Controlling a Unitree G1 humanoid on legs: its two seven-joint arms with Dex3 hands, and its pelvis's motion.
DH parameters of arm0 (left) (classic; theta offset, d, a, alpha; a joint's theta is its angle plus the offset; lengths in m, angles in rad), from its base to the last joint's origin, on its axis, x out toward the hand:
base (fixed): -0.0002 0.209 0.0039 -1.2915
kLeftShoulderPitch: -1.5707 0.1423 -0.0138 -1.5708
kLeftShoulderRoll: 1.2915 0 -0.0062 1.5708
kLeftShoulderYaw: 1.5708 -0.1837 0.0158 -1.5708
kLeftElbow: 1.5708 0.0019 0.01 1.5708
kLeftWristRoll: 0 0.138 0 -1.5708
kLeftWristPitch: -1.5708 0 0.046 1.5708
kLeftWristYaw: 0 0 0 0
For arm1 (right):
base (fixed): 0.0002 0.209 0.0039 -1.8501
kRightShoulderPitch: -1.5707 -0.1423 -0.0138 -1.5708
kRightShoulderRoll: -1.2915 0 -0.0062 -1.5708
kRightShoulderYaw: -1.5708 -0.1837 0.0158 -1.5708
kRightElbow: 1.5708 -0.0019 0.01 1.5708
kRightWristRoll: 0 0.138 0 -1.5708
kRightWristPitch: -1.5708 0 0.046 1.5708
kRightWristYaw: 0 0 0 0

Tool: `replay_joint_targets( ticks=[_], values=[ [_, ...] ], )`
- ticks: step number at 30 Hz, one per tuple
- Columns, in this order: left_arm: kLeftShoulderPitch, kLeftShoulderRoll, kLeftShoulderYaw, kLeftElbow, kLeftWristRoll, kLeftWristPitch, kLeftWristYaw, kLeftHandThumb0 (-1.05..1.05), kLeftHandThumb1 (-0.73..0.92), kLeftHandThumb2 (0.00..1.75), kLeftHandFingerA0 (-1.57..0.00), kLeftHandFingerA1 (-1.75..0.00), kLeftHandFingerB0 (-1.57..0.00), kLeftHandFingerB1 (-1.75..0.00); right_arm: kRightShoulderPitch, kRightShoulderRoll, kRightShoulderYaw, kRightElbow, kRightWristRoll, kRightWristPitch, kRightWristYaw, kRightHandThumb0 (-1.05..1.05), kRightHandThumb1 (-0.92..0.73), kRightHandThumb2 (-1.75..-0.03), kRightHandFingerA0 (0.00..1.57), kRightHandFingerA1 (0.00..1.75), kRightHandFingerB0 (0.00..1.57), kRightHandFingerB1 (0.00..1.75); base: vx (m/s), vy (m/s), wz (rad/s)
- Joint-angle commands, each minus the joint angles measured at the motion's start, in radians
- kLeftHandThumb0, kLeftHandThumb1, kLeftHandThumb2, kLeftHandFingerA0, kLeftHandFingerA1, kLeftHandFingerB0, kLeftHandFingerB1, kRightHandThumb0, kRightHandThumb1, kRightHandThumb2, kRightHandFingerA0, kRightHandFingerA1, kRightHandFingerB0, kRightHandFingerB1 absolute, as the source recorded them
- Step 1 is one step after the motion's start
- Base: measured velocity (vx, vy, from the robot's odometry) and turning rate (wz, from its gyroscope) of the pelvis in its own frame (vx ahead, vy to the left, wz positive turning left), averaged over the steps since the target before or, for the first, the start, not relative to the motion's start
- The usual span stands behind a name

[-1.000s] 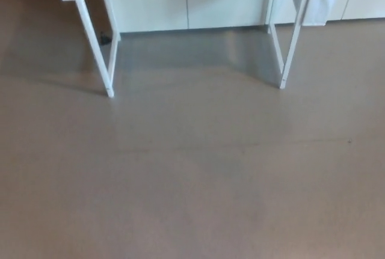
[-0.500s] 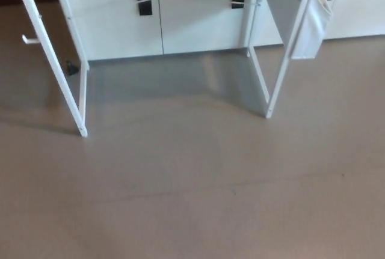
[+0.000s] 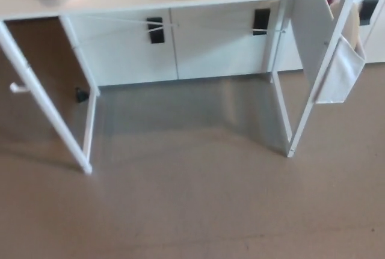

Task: The robot walks towards a table in front, picks a dumpling toy with left hand and puts it in an orange round plate

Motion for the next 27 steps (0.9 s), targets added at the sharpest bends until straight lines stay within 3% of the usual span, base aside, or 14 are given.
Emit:
replay_joint_targets(
  ticks=[1,2,5,6,7,8,13,19,20,21,22,24,27],
  values=[
    [0.038,0.024,-0.013,0.0,0.014,0.006,-0.007,-0.22,0.61,0.59,-0.69,-0.93,-0.37,-0.33,0.052,-0.002,0.006,0.008,-0.003,-0.029,-0.018,-0.38,-0.66,-0.62,0.98,0.58,0.42,0.35,0.46,0.087,-0.12],
    [0.047,0.026,-0.008,-0.007,0.002,0.008,-0.025,-0.23,0.61,0.6,-0.65,-0.87,-0.37,-0.35,0.061,-0.001,0.008,0.007,-0.005,-0.033,-0.022,-0.47,-0.51,-0.84,0.88,0.68,0.34,0.48,0.44,0.089,-0.25],
    [0.054,0.028,-0.005,-0.018,-0.005,0.009,-0.036,-0.23,0.61,0.6,-0.65,-0.87,-0.37,-0.35,0.065,0.0,0.008,0.004,-0.003,-0.037,-0.022,-0.47,-0.51,-0.84,0.88,0.68,0.34,0.48,0.51,0.127,-0.6],
    [0.06,0.029,-0.008,-0.019,0.0,0.001,-0.03,-0.22,0.61,0.58,-0.69,-0.99,-0.39,-0.34,0.066,0.001,0.01,0.007,-0.005,-0.037,-0.024,-0.46,-0.51,-0.85,0.88,0.68,0.33,0.48,0.45,0.202,-0.57],
    [0.069,0.031,-0.013,-0.022,0.005,-0.008,-0.022,-0.22,0.61,0.58,-0.69,-0.99,-0.39,-0.34,0.068,0.002,0.012,0.01,-0.006,-0.037,-0.026,-0.46,-0.51,-0.85,0.88,0.68,0.33,0.48,0.44,0.191,-0.27],
    [0.073,0.032,-0.014,-0.025,0.005,-0.009,-0.021,-0.22,0.61,0.58,-0.71,-1.01,-0.39,-0.34,0.067,0.002,0.015,0.012,-0.007,-0.034,-0.021,-0.38,-0.67,-0.61,1.0,0.6,0.42,0.34,0.45,0.199,-0.04],
    [0.077,0.036,-0.019,-0.028,0.007,-0.008,-0.025,-0.21,0.62,0.58,-0.73,-0.99,-0.38,-0.34,0.069,0.001,0.02,0.018,-0.009,-0.043,-0.019,-0.36,-0.67,-0.61,1.02,0.64,0.42,0.34,0.28,0.065,0.08],
    [0.076,0.036,-0.026,-0.032,0.01,-0.003,-0.013,-0.22,0.62,0.58,-0.74,-0.96,-0.39,-0.34,0.068,0.001,0.023,0.019,-0.009,-0.046,-0.018,-0.37,-0.67,-0.62,0.98,0.58,0.42,0.35,0.12,-0.203,0.05],
    [0.081,0.034,-0.015,-0.031,-0.004,-0.007,-0.022,-0.23,0.62,0.58,-0.73,-1.0,-0.39,-0.34,0.066,0.0,0.023,0.018,-0.007,-0.045,-0.014,-0.45,-0.53,-0.8,0.96,0.73,0.36,0.46,0.09,-0.227,-0.01],
    [0.082,0.034,-0.012,-0.031,-0.008,-0.008,-0.024,-0.23,0.62,0.58,-0.73,-1.0,-0.39,-0.34,0.066,0.0,0.023,0.018,-0.006,-0.044,-0.012,-0.45,-0.53,-0.8,0.96,0.73,0.36,0.46,0.1,-0.149,0.09],
    [0.083,0.035,-0.008,-0.028,-0.012,-0.01,-0.03,-0.23,0.62,0.59,-0.76,-1.07,-0.39,-0.33,0.066,0.001,0.022,0.019,-0.005,-0.046,-0.012,-0.38,-0.67,-0.61,0.97,0.62,0.43,0.34,0.15,-0.115,0.02],
    [0.083,0.034,-0.006,-0.027,-0.01,-0.013,-0.026,-0.23,0.61,0.59,-0.76,-1.0,-0.39,-0.34,0.066,0.0,0.023,0.019,-0.006,-0.048,-0.012,-0.37,-0.67,-0.62,0.96,0.61,0.42,0.35,0.13,-0.067,-0.03],
    [0.115,0.03,0.005,-0.06,-0.025,-0.07,-0.033,-0.2,0.63,0.58,-0.72,-1.05,-0.38,-0.35,0.064,-0.001,0.022,0.019,-0.005,-0.053,-0.009,-0.36,-0.66,-0.61,1.0,0.63,0.42,0.35,0.1,0.034,-0.06]
  ],
)
